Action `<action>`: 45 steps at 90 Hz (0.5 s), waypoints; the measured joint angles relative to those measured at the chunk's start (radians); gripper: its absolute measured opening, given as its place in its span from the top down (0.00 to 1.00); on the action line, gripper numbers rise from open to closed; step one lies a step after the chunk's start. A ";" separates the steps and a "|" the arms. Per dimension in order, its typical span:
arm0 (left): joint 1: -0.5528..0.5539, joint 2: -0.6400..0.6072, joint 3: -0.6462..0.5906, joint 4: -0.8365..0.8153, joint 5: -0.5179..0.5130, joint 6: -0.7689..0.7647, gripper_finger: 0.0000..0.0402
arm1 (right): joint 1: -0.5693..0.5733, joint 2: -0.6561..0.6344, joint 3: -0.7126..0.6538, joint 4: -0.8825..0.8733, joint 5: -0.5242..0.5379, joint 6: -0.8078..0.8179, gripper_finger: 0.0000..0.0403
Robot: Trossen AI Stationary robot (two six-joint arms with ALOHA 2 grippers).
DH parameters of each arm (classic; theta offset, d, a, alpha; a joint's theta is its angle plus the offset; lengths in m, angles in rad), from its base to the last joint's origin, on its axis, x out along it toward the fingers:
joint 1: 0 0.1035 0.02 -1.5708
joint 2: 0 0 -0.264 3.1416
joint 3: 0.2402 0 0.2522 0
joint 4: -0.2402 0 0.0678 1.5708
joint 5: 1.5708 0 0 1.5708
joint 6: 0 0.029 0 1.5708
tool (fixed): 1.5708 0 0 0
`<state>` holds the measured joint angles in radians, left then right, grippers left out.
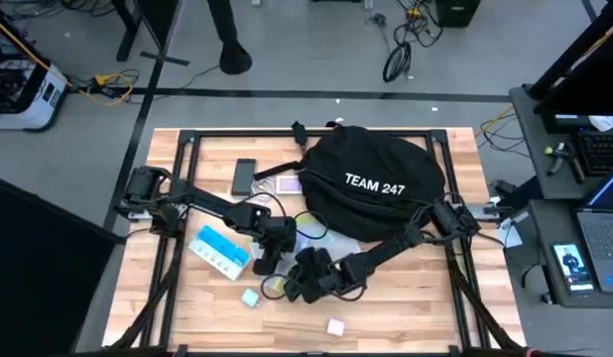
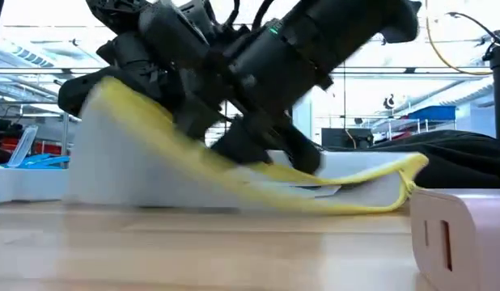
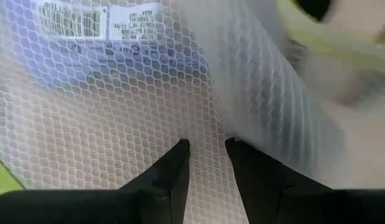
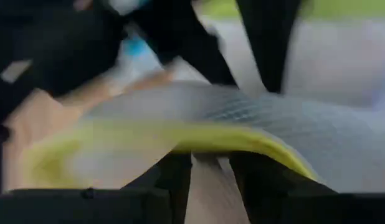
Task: Unpack backpack
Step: Remove the black charger adapter from the green zip bag
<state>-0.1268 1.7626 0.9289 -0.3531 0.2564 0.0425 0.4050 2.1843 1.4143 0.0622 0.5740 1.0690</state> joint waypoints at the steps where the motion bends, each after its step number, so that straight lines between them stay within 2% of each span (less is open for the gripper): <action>1: 0.000 0.000 0.000 0.000 0.001 0.000 0.74 | -0.001 0.000 0.000 0.012 0.003 -0.010 0.71; 18: -0.003 0.000 0.000 0.003 0.008 0.000 0.74 | -0.024 -0.002 0.000 0.059 0.001 -0.126 0.60; 26: -0.004 0.000 0.000 0.003 0.022 0.000 0.74 | -0.034 -0.002 0.000 0.066 -0.034 -0.165 0.54; 34: -0.004 0.000 -0.001 0.004 0.027 0.000 0.74 | -0.040 0.018 0.000 0.058 -0.086 -0.163 0.48; 45: -0.005 0.001 -0.002 -0.009 0.029 0.020 0.74 | -0.039 0.047 0.003 0.069 -0.102 -0.161 0.44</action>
<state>-0.1322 1.7634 0.9272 -0.3617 0.2852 0.0627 0.3655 2.2309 1.4174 0.1314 0.4719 0.9082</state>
